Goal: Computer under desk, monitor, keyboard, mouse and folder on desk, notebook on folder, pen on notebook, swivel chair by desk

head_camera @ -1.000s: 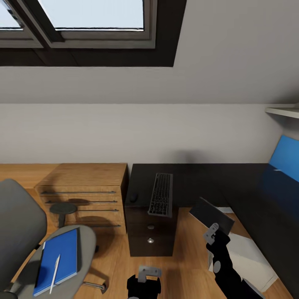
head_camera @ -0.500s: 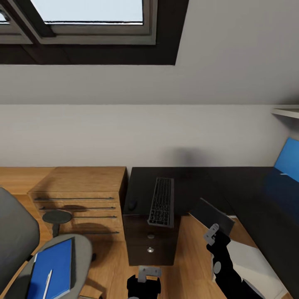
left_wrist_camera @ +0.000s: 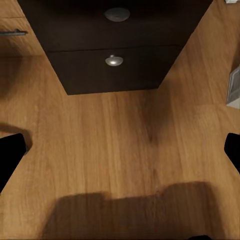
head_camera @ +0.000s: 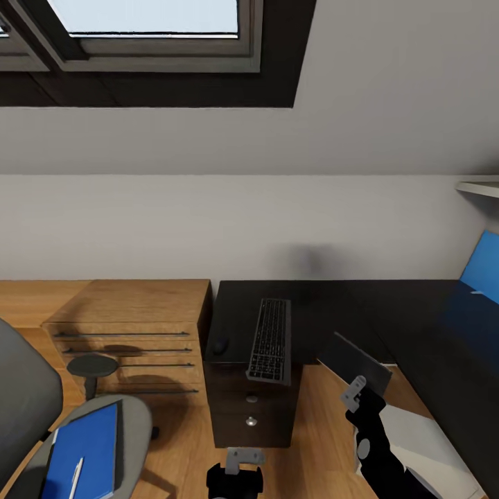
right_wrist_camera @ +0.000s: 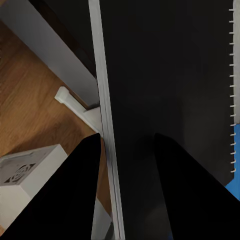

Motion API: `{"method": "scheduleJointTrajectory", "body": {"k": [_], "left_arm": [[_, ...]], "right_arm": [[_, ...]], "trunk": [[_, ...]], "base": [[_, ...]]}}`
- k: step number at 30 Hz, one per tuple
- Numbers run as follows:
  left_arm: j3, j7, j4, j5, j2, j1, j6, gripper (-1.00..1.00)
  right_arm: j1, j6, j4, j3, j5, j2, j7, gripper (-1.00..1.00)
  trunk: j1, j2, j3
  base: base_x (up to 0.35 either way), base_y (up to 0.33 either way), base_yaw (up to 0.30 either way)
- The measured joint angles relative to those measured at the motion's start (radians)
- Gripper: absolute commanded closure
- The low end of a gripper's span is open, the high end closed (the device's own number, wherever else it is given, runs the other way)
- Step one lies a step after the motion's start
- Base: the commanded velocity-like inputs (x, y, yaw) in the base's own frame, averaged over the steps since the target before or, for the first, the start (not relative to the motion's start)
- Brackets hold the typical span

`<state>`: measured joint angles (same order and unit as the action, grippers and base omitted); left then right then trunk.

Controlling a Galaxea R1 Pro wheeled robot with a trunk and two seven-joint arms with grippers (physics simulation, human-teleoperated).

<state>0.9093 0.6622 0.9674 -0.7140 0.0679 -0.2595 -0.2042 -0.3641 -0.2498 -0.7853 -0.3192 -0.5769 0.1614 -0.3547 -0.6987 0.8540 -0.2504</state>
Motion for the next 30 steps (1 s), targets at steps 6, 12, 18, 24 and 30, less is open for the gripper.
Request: {"method": "scheduleJointTrajectory", "body": {"k": [6, 12, 18, 24, 30], "left_arm": [[0.001, 0.001, -0.002, 0.003, 0.0, 0.0, 0.012, -1.0], [0.002, 0.001, -0.002, 0.002, 0.0, 0.0, 0.013, -1.0], [0.006, 0.001, -0.002, 0.002, 0.003, 0.0, 0.013, -1.0], [0.007, 0.002, -0.002, 0.003, 0.003, 0.0, 0.013, -1.0], [0.007, 0.002, -0.002, 0.004, 0.003, 0.0, 0.013, -1.0]], "right_arm": [[0.0, 0.001, 0.002, 0.001, -0.001, 0.0, 0.0, 1.0], [0.0, 0.002, 0.002, 0.001, -0.002, 0.0, 0.0, 1.0], [0.0, 0.001, 0.004, 0.002, -0.002, 0.0, 0.0, 1.0], [0.0, 0.002, 0.005, 0.002, -0.002, 0.0, 0.0, 1.0], [0.0, 0.003, 0.005, 0.003, -0.002, 0.002, 0.0, 1.0]], "trunk": [[0.0, 0.0, 0.0], [0.0, 0.0, 0.0], [0.0, 0.0, 0.0], [0.0, 0.0, 0.0], [0.0, 0.0, 0.0]], "base": [[0.285, 0.0, 0.0], [0.319, 0.0, 0.0], [0.128, 0.0, 0.0], [0.014, 0.0, 0.0], [0.001, 0.0, 0.0]]}}
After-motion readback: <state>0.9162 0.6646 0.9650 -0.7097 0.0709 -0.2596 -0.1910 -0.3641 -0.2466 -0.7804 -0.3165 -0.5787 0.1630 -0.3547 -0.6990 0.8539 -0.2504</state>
